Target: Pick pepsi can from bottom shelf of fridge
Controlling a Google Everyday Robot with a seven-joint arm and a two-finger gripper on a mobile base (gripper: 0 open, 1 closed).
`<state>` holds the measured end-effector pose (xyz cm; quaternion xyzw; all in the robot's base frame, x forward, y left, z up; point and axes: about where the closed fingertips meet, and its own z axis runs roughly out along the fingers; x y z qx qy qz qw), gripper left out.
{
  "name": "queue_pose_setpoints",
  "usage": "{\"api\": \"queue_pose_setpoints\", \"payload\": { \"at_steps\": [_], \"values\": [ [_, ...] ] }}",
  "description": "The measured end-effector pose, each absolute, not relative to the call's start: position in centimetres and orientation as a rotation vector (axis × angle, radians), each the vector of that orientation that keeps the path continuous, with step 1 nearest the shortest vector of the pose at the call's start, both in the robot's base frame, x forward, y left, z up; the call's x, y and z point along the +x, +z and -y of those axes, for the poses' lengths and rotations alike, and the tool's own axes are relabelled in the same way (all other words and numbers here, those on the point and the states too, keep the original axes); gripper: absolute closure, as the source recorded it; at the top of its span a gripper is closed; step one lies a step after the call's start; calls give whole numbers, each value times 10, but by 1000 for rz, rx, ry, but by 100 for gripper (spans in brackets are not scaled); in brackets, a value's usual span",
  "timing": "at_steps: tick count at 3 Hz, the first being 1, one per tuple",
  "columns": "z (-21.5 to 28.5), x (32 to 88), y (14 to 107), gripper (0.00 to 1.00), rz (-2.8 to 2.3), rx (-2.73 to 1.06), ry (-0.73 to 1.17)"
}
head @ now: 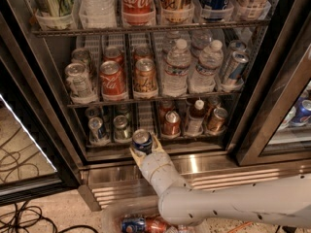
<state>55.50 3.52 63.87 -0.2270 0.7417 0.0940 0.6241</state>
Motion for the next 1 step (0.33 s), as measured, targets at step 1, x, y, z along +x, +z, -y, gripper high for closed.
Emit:
{"api": "queue_pose_setpoints", "payload": {
  "at_steps": [1],
  "values": [
    [-35,555,639,100,-1703,-520,216]
  ]
}}
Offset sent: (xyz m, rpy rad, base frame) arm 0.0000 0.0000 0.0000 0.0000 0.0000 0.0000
